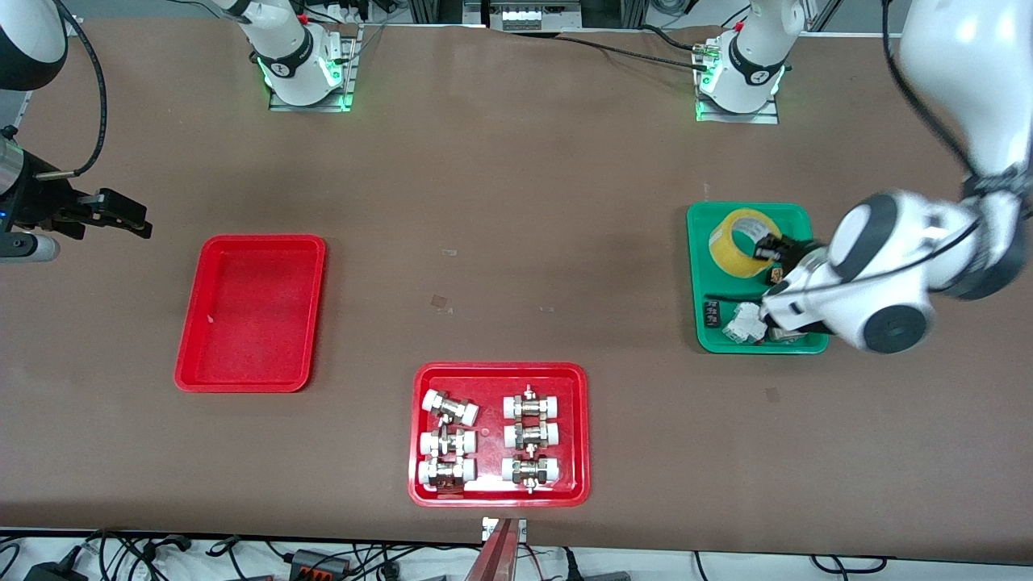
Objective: Left arm passes tape to right arm into tray
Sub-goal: 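Lift the tape with the left gripper while the right gripper approaches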
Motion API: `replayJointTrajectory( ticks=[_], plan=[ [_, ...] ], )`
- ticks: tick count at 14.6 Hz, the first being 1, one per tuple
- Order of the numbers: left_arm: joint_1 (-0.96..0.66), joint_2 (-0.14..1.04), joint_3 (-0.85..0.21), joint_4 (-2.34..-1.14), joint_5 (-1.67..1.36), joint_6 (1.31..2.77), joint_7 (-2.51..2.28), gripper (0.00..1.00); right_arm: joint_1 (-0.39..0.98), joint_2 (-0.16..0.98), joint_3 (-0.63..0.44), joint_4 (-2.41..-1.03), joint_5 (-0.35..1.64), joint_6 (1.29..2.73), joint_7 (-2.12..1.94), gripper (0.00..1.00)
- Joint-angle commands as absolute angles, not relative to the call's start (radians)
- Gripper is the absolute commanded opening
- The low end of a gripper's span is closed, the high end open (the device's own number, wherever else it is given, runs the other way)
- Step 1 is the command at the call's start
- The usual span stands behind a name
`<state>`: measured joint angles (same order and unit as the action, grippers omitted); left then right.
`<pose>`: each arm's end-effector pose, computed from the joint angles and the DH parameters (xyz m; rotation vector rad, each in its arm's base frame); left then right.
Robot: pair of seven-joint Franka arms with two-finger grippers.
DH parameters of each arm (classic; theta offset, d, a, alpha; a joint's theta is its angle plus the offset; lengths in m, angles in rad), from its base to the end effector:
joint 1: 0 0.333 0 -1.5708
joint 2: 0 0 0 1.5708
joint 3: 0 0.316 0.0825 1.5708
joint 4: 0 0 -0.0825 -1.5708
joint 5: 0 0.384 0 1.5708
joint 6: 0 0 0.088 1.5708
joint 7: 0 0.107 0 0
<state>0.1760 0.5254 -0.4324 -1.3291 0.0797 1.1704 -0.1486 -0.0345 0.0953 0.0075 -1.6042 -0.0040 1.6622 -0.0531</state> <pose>0.6122 -0.0965 0.4197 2.9622 -0.1767 -1.0029 0.5873 -0.0164 0.5620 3.1390 0.0416 -0.0587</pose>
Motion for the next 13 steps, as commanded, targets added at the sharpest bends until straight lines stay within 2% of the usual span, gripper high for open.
replayJointTrajectory(
  ticks=[1, 2, 7, 11, 13],
  plan=[
    [0.14, 0.525, -0.546, -1.036, 0.029, 1.031, -0.143, 0.0, -0.043, 0.091, 0.011, -1.606, 0.003, 1.657, -0.055, 1.0],
    [0.126, 0.529, -0.575, -0.987, -0.016, 1.019, -0.15, 0.0, -0.043, 0.091, 0.011, -1.606, 0.003, 1.661, -0.055, 1.0],
    [0.011, 0.564, -0.577, -0.996, -0.219, 1.12, -0.585, 0.0, -0.037, 0.114, 0.012, -1.605, 0.006, 1.666, -0.055, 1.0],
    [-0.092, 0.641, -0.572, -1.031, -0.374, 1.493, -0.742, 0.0, -0.029, 0.146, 0.015, -1.608, 0.034, 1.66, -0.057, 1.0],
    [-0.127, 0.64, -0.572, -1.061, -0.374, 1.66, -0.889, 0.0, 0.039, 0.222, 0.015, -1.602, 0.031, 1.635, -0.072, 1.0]
  ],
)
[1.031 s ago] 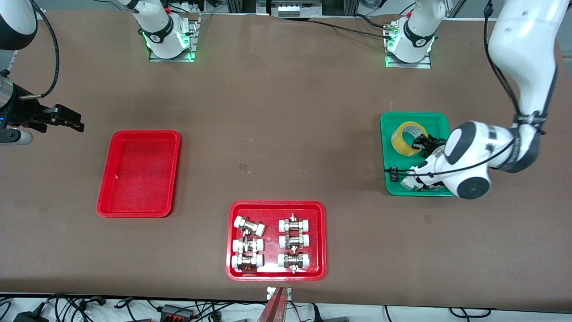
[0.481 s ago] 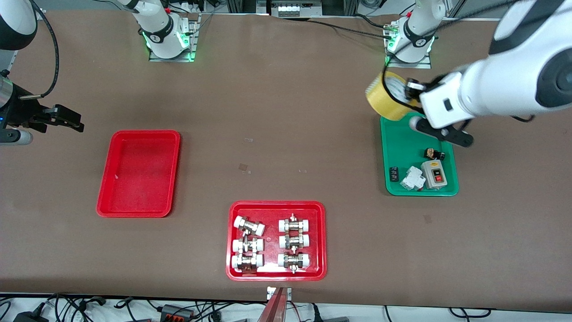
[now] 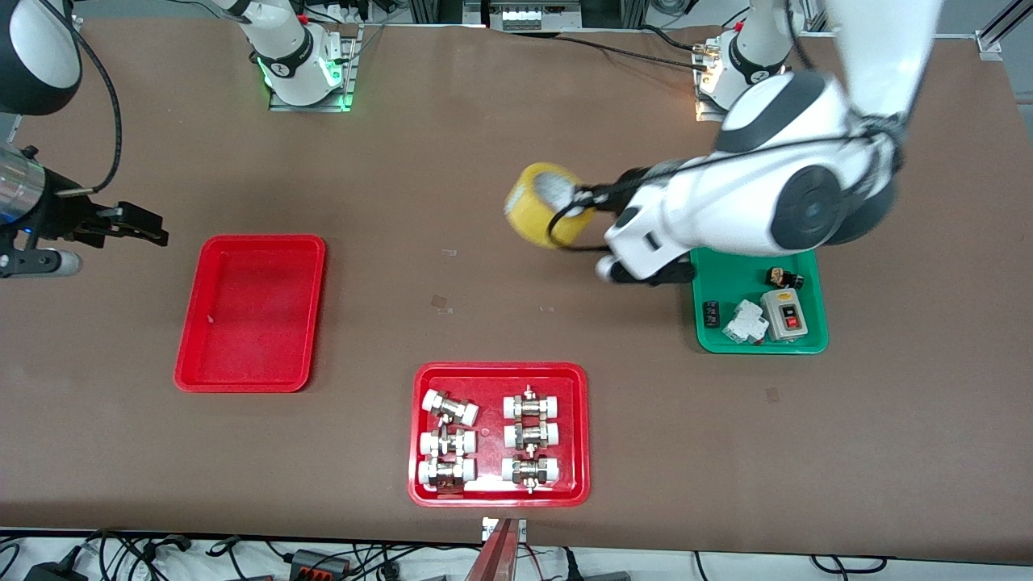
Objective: Left arm passes tape to right arm into tray
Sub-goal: 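Lift the tape with the left gripper while the right gripper approaches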
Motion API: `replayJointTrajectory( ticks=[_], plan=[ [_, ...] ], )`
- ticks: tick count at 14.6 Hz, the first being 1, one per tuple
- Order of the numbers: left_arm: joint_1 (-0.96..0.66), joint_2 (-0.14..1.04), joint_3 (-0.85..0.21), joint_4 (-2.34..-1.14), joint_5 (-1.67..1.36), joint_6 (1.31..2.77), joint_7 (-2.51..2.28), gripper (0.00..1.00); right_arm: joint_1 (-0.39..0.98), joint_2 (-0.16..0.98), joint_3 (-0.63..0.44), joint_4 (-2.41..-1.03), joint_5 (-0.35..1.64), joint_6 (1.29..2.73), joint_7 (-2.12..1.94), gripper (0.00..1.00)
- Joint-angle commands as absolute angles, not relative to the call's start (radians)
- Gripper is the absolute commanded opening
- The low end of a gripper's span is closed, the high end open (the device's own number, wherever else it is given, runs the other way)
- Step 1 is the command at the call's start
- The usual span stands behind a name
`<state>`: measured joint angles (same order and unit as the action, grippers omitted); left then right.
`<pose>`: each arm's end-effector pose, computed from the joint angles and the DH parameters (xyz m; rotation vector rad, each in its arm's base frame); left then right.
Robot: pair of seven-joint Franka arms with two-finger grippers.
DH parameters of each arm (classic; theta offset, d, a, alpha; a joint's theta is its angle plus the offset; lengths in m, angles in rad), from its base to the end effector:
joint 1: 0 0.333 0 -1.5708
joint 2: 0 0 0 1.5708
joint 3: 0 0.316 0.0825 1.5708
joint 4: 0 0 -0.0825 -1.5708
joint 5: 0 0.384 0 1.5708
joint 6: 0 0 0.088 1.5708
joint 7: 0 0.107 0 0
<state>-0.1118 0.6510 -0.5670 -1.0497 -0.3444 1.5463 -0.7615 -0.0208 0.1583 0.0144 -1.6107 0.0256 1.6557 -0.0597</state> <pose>0.6045 -0.3692 0.5129 2.5749 0.2227 -0.6435 0.5994 -0.0018 0.5211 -3.1044 -0.0771 0.1746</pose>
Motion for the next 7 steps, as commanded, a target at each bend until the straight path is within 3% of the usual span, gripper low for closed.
replayJointTrajectory(
  ticks=[1, 3, 7],
  plan=[
    [-0.144, 0.638, -0.571, -1.074, -0.373, 1.737, -1.001, 0.0, 0.052, 0.221, 0.015, -1.598, 0.032, 1.617, -0.072, 1.0],
    [-0.193, 0.643, -0.572, -1.086, -0.371, 1.862, -1.284, 0.0, 0.069, 0.232, 0.017, -1.574, 0.092, 1.617, -0.074, 1.0],
    [-0.297, 0.652, -0.558, -1.155, -0.327, 2.123, -1.488, 0.0, 0.071, 0.317, 0.017, -1.551, 0.409, 1.614, -0.171, 1.0]
  ],
)
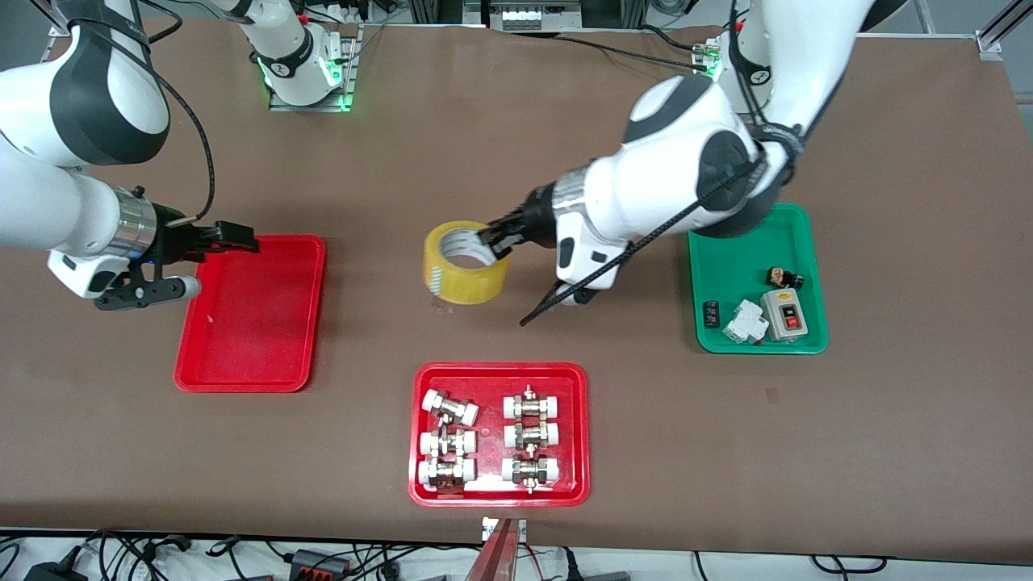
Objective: Left arm passes tape to right arm into tray
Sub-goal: 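Lift the tape with the left gripper while the right gripper approaches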
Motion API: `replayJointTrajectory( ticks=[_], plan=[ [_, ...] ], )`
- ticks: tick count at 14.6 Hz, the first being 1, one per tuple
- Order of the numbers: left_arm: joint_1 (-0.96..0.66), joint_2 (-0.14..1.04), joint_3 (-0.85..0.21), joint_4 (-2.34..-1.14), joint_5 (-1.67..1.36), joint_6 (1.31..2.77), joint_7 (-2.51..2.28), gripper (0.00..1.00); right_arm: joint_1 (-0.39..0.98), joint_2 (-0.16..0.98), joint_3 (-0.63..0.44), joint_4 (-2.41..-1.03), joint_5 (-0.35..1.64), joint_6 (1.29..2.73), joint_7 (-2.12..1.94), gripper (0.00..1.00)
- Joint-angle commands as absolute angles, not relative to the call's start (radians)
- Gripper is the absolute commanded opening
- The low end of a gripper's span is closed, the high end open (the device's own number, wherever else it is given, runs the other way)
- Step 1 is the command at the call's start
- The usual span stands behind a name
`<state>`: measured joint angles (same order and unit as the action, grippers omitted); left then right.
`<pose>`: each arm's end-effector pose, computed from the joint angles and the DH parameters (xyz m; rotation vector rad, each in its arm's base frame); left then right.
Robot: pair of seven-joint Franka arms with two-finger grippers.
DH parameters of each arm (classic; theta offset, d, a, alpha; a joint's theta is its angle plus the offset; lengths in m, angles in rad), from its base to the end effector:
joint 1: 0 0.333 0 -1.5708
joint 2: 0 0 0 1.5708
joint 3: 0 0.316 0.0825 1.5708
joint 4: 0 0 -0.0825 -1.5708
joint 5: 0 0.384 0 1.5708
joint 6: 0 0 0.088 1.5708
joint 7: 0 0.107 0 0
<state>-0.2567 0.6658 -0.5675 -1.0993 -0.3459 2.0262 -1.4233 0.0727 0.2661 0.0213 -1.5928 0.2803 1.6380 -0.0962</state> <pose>0.5949 -0.4643 0.5172 2.2534 1.0400 -0.5632 0.6126 0.0846 0.4665 -2.8355 -0.1987 0.3148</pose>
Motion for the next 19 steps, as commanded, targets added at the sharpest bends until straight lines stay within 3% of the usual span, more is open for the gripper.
replayJointTrajectory(
  ticks=[1, 5, 8, 12, 15, 19],
  plan=[
    [-0.322, 0.652, -0.558, -1.169, -0.286, 2.152, -1.505, 0.0, 0.071, 0.327, 0.015, -1.543, 0.473, 1.614, -0.198, 1.0],
    [-0.357, 0.687, -0.569, -1.213, -0.238, 2.155, -1.478, 0.0, 0.077, 0.333, 0.017, -1.542, 0.65, 1.618, -0.247, 1.0],
    [-0.359, 0.696, -0.574, -1.285, -0.261, 2.151, -1.144, 0.0, 0.08, 0.342, 0.018, -1.54, 0.791, 1.615, -0.277, 1.0],
    [-0.341, 0.693, -0.575, -1.301, -0.281, 2.138, -0.982, 0.0, 0.037, 0.48, 0.015, -1.536, 1.099, 1.537, -0.602, 1.0],
    [-0.344, 0.695, -0.574, -1.298, -0.276, 2.117, -0.98, 0.0, 0.04, 0.552, 0.015, -1.529, 1.134, 1.542, -0.777, 1.0],
    [-0.353, 0.704, -0.571, -1.293, -0.27, 2.106, -0.974, 0.0, 0.066, 0.564, 0.021, -1.534, 1.137, 1.525, -0.842, 1.0]
  ],
)
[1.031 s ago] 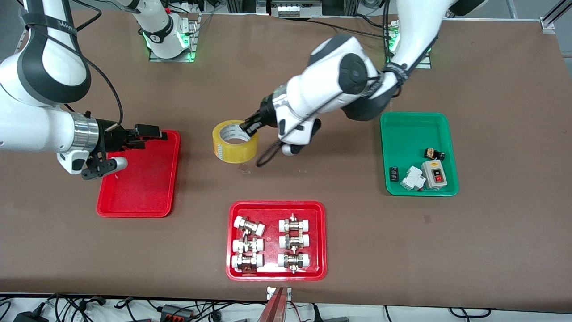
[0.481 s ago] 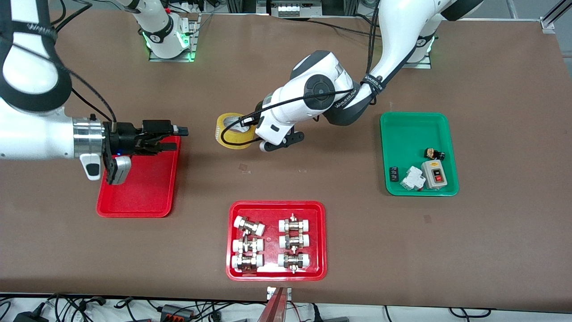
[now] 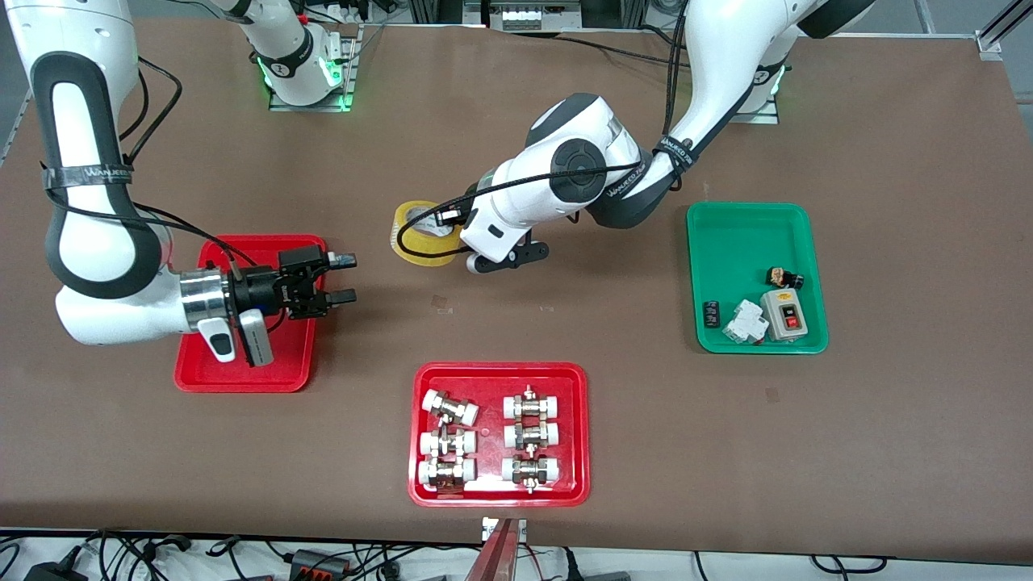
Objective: Left arm passes tape to right arm into tray
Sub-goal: 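Lift the tape with the left gripper while the right gripper approaches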
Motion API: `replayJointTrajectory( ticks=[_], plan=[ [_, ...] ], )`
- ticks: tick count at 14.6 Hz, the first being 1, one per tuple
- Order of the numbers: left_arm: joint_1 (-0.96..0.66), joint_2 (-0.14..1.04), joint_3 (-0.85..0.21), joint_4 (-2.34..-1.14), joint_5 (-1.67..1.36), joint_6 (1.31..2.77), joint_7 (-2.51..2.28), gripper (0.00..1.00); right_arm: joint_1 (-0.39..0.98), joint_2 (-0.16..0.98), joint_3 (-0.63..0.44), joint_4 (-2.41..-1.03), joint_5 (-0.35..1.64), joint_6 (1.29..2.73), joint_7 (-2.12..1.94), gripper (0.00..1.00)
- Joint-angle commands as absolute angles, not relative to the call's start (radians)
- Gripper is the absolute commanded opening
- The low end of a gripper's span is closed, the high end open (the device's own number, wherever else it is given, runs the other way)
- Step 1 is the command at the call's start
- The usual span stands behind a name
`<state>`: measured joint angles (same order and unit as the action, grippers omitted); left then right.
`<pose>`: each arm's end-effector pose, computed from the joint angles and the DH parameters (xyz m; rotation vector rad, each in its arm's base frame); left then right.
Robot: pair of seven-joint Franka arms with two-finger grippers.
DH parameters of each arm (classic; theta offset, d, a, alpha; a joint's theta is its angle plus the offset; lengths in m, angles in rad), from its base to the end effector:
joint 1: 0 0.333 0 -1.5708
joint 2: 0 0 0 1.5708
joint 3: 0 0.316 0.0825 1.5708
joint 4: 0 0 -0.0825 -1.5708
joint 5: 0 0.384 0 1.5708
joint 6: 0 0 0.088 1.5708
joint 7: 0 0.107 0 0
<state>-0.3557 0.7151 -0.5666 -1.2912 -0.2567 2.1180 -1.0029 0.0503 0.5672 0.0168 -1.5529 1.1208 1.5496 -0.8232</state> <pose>0.5289 -0.5314 0.3973 2.5609 0.4536 -0.4780 0.6506 0.1401 0.3409 -1.8580 -0.5255 0.0718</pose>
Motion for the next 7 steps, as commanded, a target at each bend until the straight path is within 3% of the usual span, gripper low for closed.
replayJointTrajectory(
  ticks=[1, 7],
  plan=[
    [-0.351, 0.715, -0.569, -1.293, -0.27, 2.105, -0.956, 0.0, 0.069, 0.568, 0.026, -1.537, 1.137, 1.511, -0.86, 1.0],
    [-0.275, 0.735, -0.566, -1.289, -0.405, 1.981, -0.706, 0.0, 0.143, 0.571, 0.026, -1.558, 1.114, 1.502, -0.885, 1.0]
  ],
)
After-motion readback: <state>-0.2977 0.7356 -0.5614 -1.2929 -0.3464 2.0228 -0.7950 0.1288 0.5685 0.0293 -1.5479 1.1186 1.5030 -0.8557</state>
